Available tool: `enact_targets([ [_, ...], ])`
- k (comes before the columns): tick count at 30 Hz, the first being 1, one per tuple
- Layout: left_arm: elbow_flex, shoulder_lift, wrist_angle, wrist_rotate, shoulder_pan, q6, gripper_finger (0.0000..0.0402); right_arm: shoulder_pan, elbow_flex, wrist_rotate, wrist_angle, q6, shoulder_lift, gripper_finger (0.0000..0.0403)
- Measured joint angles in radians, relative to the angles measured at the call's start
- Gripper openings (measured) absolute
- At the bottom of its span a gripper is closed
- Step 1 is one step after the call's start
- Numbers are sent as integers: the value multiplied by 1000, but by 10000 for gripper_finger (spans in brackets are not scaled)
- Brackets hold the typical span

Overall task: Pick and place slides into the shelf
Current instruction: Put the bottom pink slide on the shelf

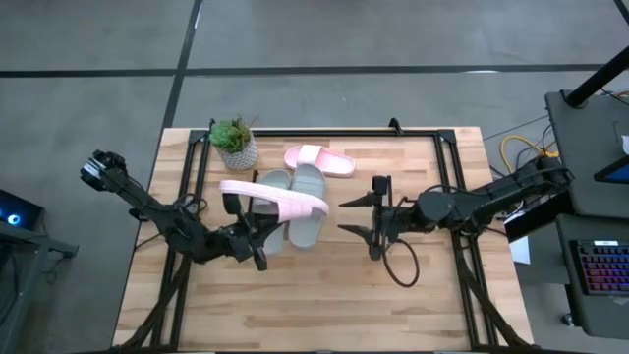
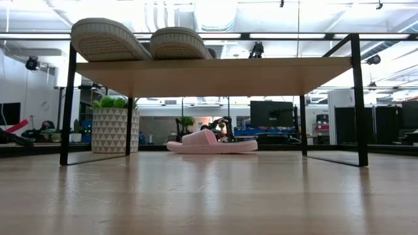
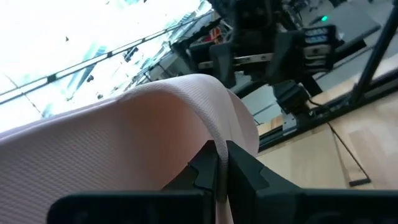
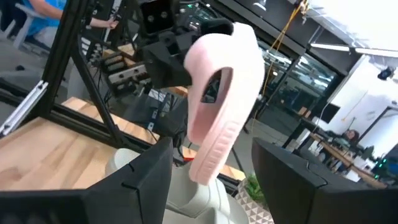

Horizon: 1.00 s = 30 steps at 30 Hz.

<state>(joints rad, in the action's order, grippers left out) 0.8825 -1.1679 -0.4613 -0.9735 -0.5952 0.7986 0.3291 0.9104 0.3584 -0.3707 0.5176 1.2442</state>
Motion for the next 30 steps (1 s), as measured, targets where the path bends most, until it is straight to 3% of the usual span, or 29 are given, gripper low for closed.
enact_targets([
  [11,0,73,94,20,48,-259,0,13,0,8,3,154,0,209],
  [17,8,110,176,92,83,-452,0,44,0,16,48,418,0,209],
  [23,12,180,244,160,122,-673,0,64,0,145,61,711,0,209],
  [30,11,218,323,274,162,-843,0,63,-1,151,53,937,0,209],
])
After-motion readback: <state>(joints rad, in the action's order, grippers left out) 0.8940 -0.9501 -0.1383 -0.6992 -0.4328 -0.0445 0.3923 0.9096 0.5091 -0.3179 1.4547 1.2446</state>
